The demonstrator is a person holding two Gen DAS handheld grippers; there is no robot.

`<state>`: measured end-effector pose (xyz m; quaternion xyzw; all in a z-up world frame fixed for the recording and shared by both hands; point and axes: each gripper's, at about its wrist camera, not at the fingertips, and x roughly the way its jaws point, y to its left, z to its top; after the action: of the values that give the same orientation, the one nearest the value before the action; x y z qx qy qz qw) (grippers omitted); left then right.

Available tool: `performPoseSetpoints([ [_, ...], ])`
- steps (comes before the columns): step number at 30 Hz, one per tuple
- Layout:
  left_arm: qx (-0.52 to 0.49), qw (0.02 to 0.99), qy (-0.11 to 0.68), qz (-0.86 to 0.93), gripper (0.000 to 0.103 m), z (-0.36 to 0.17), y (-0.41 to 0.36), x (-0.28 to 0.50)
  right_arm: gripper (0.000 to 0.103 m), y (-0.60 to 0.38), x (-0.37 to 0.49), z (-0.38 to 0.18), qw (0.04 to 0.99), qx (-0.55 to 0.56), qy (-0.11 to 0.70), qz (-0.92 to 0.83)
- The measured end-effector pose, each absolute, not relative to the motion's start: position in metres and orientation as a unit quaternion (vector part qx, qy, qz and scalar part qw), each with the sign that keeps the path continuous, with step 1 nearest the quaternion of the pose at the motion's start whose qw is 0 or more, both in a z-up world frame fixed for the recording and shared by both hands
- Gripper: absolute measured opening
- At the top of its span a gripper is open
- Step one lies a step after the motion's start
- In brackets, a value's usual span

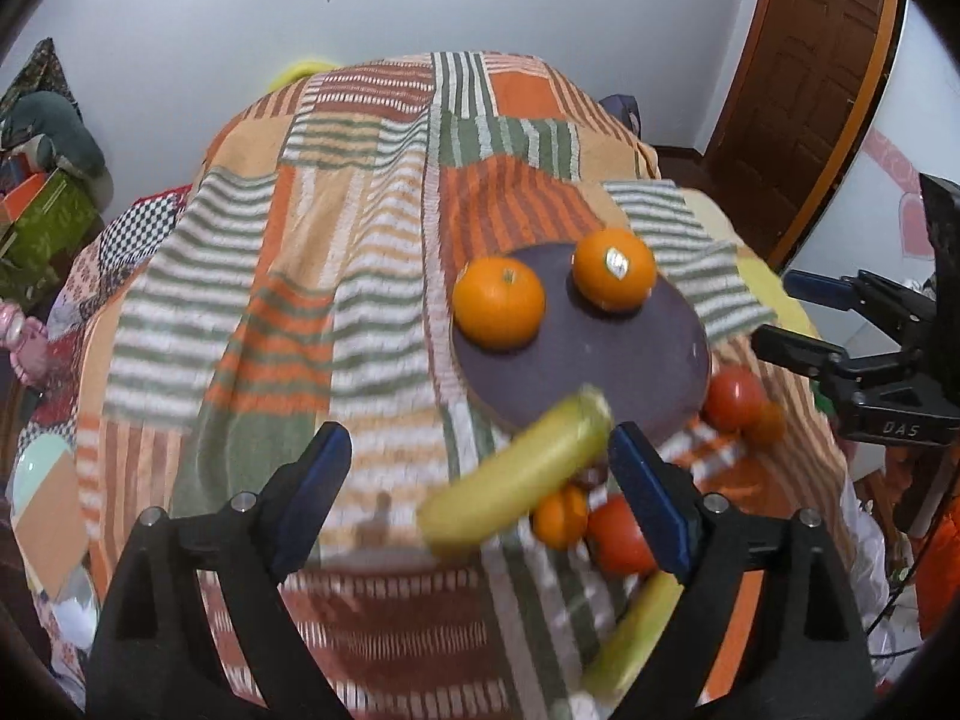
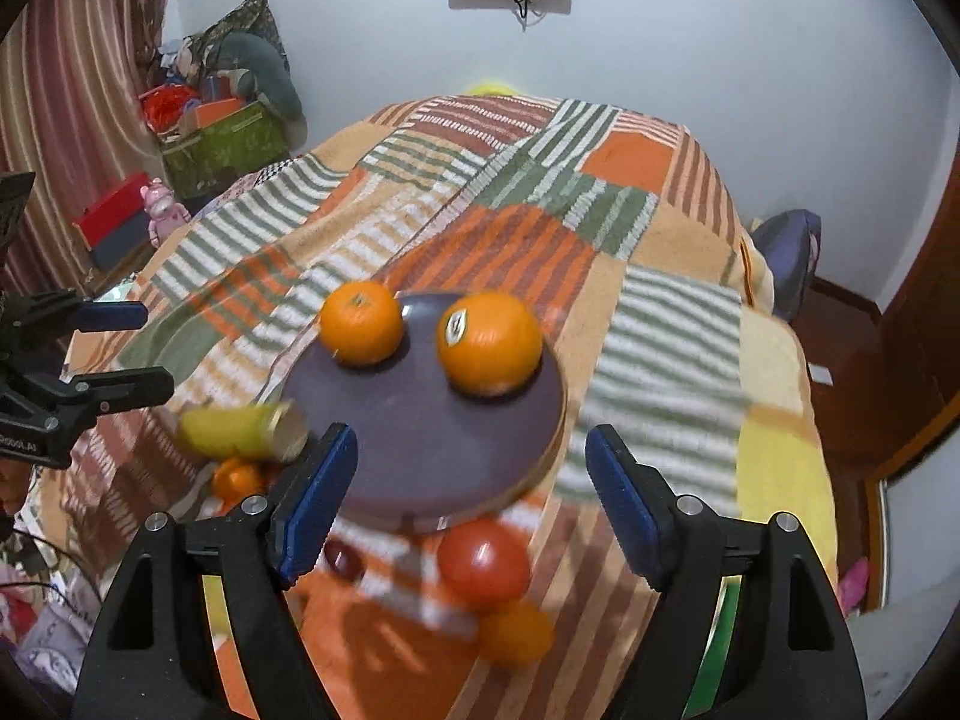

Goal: Organize fruits
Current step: 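Withdraw both open tools from the plate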

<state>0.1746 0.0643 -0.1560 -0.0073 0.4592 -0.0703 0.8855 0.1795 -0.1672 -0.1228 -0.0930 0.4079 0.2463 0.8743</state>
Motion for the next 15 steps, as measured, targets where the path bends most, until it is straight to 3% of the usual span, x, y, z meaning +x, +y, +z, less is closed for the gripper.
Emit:
performPoseSetpoints([
  [15,0.001,0.857,0.514,-0.045,0.088,-0.216,0.081,0.106,0.076,-0.168,0.114,-0.171,0.849,-0.080,0.466,0.237],
])
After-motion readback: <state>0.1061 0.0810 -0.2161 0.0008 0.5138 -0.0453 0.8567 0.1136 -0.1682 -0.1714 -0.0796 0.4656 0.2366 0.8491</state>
